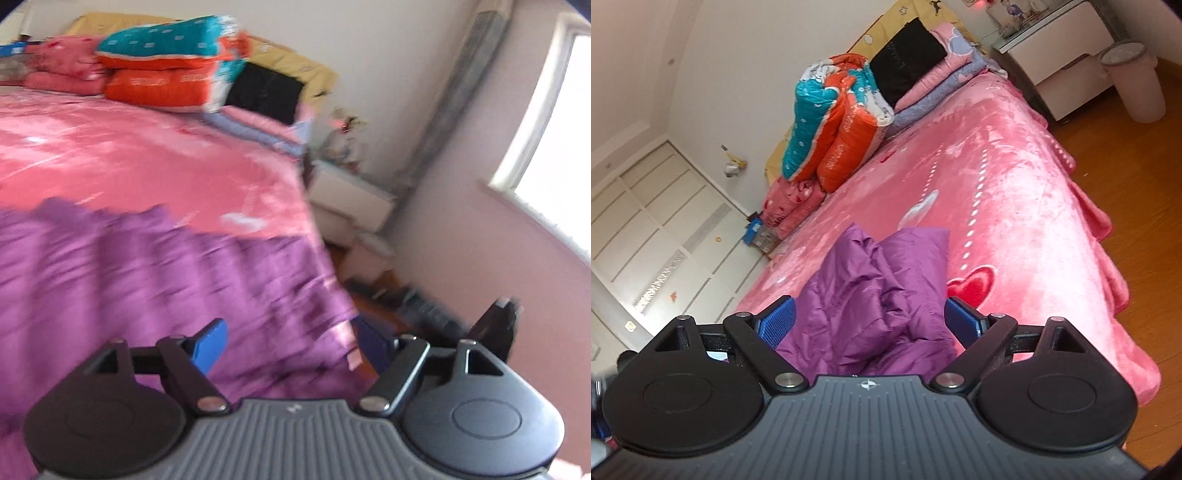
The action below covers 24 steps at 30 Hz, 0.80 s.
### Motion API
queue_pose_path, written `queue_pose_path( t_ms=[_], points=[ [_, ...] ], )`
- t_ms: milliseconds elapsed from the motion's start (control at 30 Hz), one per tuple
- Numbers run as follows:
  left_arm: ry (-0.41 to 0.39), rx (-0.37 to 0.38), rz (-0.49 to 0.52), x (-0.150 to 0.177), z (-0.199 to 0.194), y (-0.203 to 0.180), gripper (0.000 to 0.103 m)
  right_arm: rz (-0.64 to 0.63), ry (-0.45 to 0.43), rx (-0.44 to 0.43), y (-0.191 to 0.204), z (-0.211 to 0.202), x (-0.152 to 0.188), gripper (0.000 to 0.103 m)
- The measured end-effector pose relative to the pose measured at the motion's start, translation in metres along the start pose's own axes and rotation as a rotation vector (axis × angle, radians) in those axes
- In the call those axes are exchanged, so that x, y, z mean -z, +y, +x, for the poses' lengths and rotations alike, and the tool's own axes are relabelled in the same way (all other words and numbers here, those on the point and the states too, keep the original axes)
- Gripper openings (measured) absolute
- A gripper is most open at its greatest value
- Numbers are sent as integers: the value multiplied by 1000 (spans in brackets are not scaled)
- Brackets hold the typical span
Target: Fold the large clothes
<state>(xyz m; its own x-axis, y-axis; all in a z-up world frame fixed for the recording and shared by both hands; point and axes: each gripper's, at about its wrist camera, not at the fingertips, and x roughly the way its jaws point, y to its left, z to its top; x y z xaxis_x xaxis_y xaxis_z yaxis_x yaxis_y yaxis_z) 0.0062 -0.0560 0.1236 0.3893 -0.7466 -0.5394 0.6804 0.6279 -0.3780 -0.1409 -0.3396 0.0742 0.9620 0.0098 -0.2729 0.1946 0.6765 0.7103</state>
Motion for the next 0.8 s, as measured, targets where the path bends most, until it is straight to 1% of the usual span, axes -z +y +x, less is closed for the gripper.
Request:
queue_pose_path(
  t_ms=[67, 167, 200, 267, 400, 467, 500, 567, 600, 667, 700, 767, 800],
  points=[
    [11, -75, -44, 10, -16, 20, 77, -15, -4, -12, 4, 1, 0, 103],
    [24, -171, -170, 27, -37, 58, 76, -40, -8, -32, 10, 4, 0, 103],
    [27, -197, -199, 30, -37, 70, 76, -47, -7, -37, 11, 5, 0, 103],
    [29, -218, -248, 37, -41, 87, 76, -64, -3, -36, 14, 9, 1, 103],
    [11, -219, -303, 41, -36, 107, 76, -84, -5, 16, 15, 20, 4, 103],
    [-4, -216, -297, 36, -28, 113, 76, -84, 5, 29, 15, 25, 6, 97],
    [-11, -219, -288, 31, -25, 115, 76, -93, 8, 38, 16, 27, 8, 96],
    [-34, -219, -274, 21, -20, 119, 76, -135, 10, 52, 22, 29, 10, 85],
    [-45, -221, -275, 16, -18, 122, 76, -171, 8, 63, 27, 30, 12, 82],
    [-70, -225, -279, 7, -14, 126, 76, -248, 11, 93, 36, 34, 15, 72],
    [-82, -226, -278, 3, -12, 128, 76, -282, 17, 106, 41, 38, 17, 70],
    [-110, -227, -275, -6, -9, 129, 76, -315, 33, 126, 44, 44, 19, 57],
    [-128, -224, -275, -10, -8, 130, 76, -322, 39, 137, 44, 47, 21, 54]
  ],
)
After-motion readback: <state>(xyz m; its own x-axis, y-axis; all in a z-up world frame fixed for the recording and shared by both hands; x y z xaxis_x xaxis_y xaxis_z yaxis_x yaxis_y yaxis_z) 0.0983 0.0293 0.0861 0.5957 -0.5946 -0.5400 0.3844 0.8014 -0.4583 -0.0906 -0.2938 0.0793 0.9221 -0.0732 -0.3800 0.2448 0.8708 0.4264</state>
